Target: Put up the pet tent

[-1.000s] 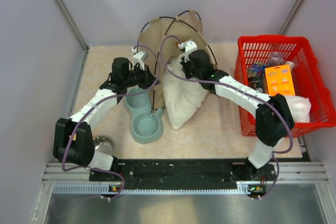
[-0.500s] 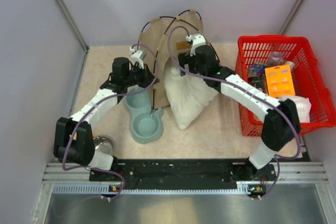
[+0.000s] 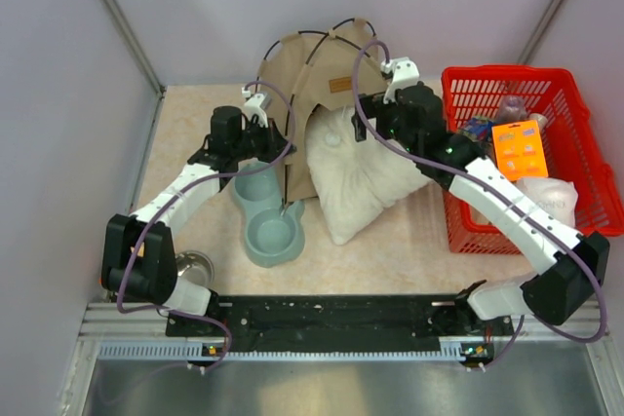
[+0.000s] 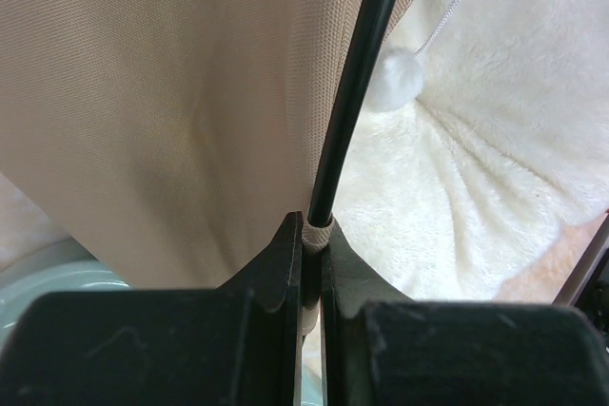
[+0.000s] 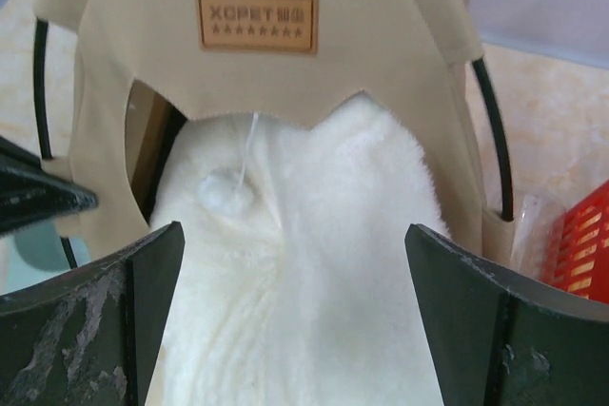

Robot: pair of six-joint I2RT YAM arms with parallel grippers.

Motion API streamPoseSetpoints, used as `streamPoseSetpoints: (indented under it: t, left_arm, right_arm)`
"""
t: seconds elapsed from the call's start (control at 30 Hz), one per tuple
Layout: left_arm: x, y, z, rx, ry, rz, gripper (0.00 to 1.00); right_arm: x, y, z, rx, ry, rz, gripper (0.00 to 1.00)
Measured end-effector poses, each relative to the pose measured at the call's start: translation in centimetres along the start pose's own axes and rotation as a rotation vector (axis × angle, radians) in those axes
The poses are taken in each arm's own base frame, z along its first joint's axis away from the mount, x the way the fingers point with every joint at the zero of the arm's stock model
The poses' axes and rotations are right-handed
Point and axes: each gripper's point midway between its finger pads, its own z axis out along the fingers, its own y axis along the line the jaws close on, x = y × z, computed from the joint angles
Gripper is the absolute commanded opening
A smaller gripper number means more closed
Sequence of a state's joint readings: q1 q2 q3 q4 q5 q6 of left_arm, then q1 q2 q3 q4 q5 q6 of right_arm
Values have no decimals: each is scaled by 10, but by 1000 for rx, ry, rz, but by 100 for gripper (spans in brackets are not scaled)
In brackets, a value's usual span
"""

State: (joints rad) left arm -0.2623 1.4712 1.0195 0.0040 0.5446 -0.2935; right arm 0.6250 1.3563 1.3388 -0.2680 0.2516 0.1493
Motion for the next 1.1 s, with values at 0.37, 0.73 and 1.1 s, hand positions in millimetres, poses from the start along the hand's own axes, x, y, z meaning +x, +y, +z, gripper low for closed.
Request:
streamPoseSetpoints:
  t: [0.37,0.73,1.1]
  left_arm:
    - [-1,4,2,-19,3,-4,0]
    - [0,7,2,-35,5,0,0]
    - [1,3,4,3,23,17,0]
  right_arm:
    - [123,12,-13,8,357,-140,98]
    - [205,6,12,113,487,-278,75]
    - [232,4,56,49,492,-215,0]
